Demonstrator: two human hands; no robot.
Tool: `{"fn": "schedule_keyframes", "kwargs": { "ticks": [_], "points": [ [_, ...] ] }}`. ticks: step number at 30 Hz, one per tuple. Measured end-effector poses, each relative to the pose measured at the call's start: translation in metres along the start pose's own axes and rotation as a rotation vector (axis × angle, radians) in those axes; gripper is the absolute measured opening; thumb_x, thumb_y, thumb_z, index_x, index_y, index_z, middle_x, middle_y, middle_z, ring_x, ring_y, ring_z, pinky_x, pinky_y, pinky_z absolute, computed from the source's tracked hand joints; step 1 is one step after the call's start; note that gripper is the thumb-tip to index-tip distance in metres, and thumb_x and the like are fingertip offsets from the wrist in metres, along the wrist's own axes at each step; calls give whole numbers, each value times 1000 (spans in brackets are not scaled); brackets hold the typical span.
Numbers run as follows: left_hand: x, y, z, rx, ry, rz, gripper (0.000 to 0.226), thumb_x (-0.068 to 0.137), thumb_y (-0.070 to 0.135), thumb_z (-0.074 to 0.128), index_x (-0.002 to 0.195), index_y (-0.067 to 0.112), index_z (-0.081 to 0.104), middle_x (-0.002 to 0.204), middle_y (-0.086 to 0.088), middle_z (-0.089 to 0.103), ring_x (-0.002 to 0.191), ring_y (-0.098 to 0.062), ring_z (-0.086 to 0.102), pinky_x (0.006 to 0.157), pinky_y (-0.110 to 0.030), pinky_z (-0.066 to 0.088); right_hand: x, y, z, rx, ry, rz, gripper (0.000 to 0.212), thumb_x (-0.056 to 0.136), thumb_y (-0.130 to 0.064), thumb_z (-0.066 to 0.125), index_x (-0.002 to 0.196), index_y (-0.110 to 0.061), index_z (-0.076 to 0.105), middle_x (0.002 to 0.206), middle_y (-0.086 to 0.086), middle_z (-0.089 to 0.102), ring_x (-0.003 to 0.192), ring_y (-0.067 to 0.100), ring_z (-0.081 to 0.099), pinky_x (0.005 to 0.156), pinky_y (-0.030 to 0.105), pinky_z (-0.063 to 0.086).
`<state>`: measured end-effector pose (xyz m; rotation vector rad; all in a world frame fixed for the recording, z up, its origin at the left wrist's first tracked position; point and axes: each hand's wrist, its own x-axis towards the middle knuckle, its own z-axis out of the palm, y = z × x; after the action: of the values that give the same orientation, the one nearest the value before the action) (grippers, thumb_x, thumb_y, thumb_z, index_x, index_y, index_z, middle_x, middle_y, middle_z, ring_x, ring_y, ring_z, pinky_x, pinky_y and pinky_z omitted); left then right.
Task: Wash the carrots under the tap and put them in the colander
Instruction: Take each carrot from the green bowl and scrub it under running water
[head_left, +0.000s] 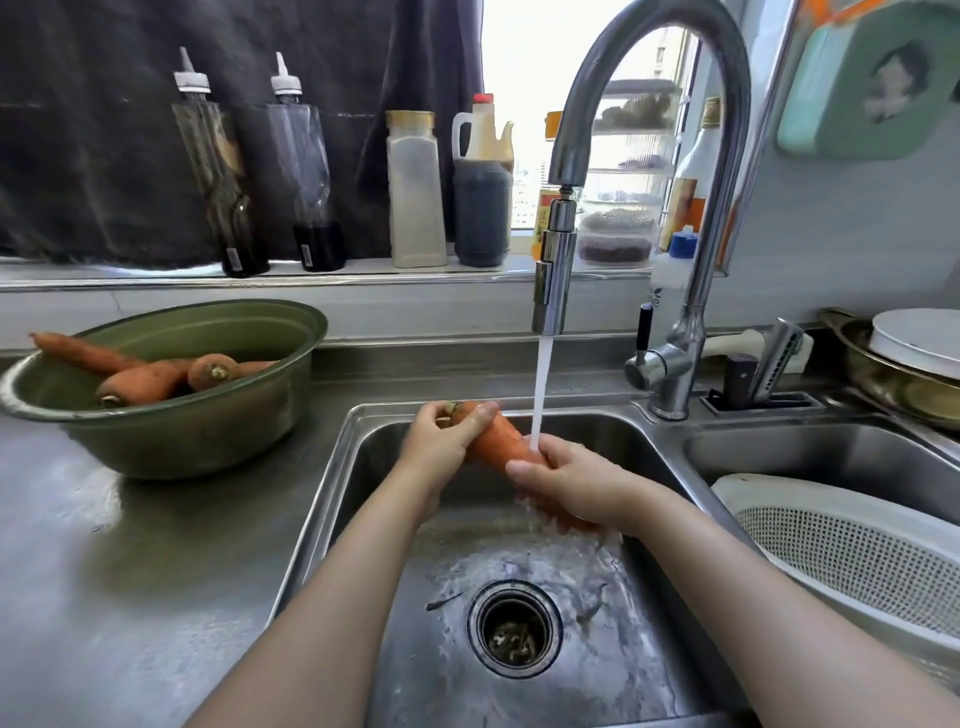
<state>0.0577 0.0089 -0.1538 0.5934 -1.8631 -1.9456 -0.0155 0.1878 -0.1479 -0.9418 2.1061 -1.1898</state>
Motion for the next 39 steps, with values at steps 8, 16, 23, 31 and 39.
{"fn": "schedule_keyframes", "kwargs": {
  "ticks": [8,16,23,31,39],
  "points": [
    [0,1,-11,-14,57,41,26,84,40,82,103,24,74,117,-12,68,106,-30,66,77,-42,61,6,-3,-4,-239,162,-110,26,102,-50,56,115,-30,67,92,1,73,73,20,71,61,36,57],
    [-5,-3,-32,254,-185,116,43,78,22,90,116,30,71,115,0,69,101,-18,70,77,-24,61,-1,-1,-16,-431,395,-303,41,75,-57,83,114,-50,73,100,-17,61,92,7,64,84,32,52],
    [-14,1,-16,164,-30,122,37,79,41,86,108,22,73,107,-5,75,94,-21,73,74,-32,60,2,-7,-16,-971,368,-360,68,91,-59,66,153,-41,43,129,-2,59,119,23,52,97,41,42],
    [-22,3,-14,284,-358,101,23,95,28,74,118,33,73,119,-4,71,105,-22,73,79,-40,64,-9,-11,-26,-1018,340,-164,41,108,-53,31,131,-38,60,126,2,71,118,28,63,88,37,43],
    [-25,0,30,-14,49,-28,19,98,33,69,92,16,75,95,-10,76,98,-31,73,89,-52,61,-5,-3,-14,-861,257,-139,43,102,-65,37,103,-27,56,116,6,73,109,30,63,78,38,39]
  ]
}}
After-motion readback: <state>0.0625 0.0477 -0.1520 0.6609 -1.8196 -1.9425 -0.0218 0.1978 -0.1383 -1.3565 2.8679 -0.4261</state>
